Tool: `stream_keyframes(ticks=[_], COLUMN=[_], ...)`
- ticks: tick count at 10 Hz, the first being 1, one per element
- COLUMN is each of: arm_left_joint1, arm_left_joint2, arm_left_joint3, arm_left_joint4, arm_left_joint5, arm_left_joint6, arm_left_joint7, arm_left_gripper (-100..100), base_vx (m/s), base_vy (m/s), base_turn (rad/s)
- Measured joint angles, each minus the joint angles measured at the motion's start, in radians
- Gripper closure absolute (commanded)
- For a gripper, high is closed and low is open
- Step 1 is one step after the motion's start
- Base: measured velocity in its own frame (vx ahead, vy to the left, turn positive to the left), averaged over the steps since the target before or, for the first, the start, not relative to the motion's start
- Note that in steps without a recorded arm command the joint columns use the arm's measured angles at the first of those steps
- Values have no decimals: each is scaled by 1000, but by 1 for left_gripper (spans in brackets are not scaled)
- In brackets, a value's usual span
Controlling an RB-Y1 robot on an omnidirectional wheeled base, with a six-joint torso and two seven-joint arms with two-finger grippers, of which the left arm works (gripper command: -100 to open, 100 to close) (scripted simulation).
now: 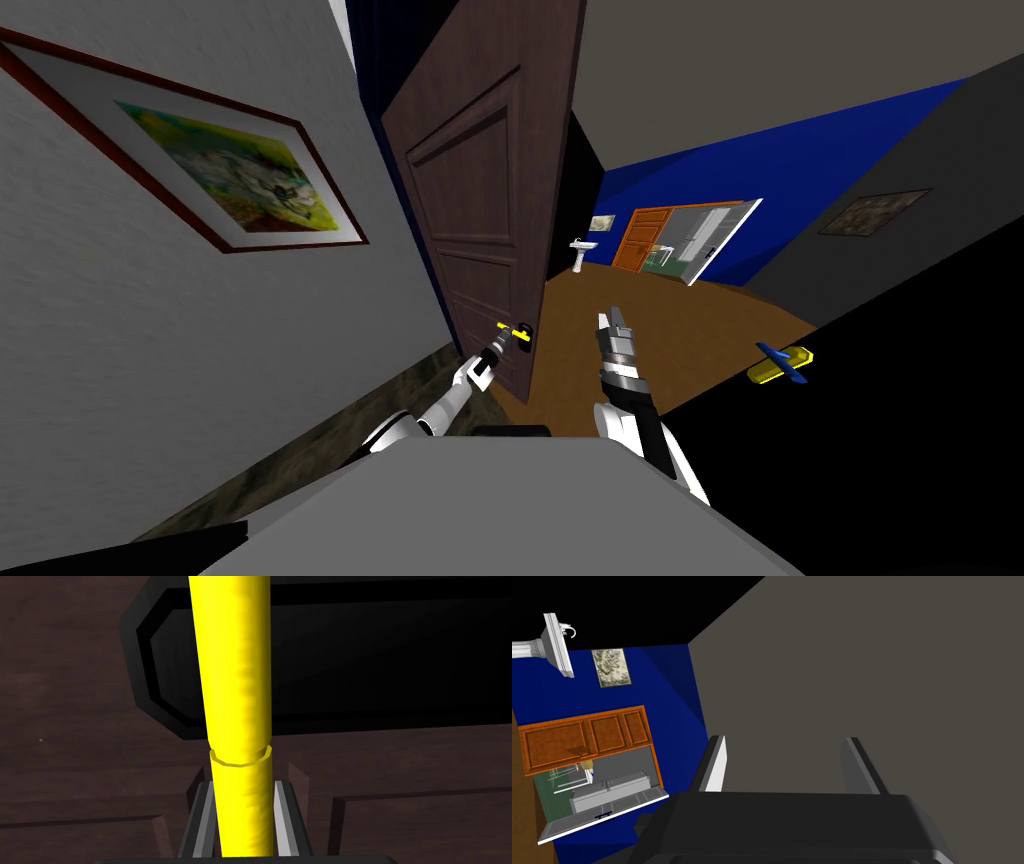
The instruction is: Push the door open
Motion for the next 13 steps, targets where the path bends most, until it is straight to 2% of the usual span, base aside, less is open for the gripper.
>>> stream_keyframes(ticks=[1,2,4,5,7,9,11,13], arm_left_joint1=[7,8,22,8,4,-2,12,5], arm_left_joint2=[6,3,6,4,-3,-5,-15,-14], arm_left_joint3=[9,20,32,41,67,96,124,147], arm_left_joint4=[-10,-9,-39,-18,7,21,-2,-2], arm_left_joint5=[2,4,7,9,15,22,27,34], arm_left_joint6=[10,17,39,32,15,18,35,44], arm_left_joint7=[-4,-11,-20,-23,-38,-52,-72,-79], arm_left_gripper=[100,100,100,100,100,100,100,100], base_vx=[101,77,62,81,99,103,107,99], base_vy=[-134,-117,-90,-88,-146,-164,-171,-171], base_turn=[47,22,28,38,72,68,67,69])
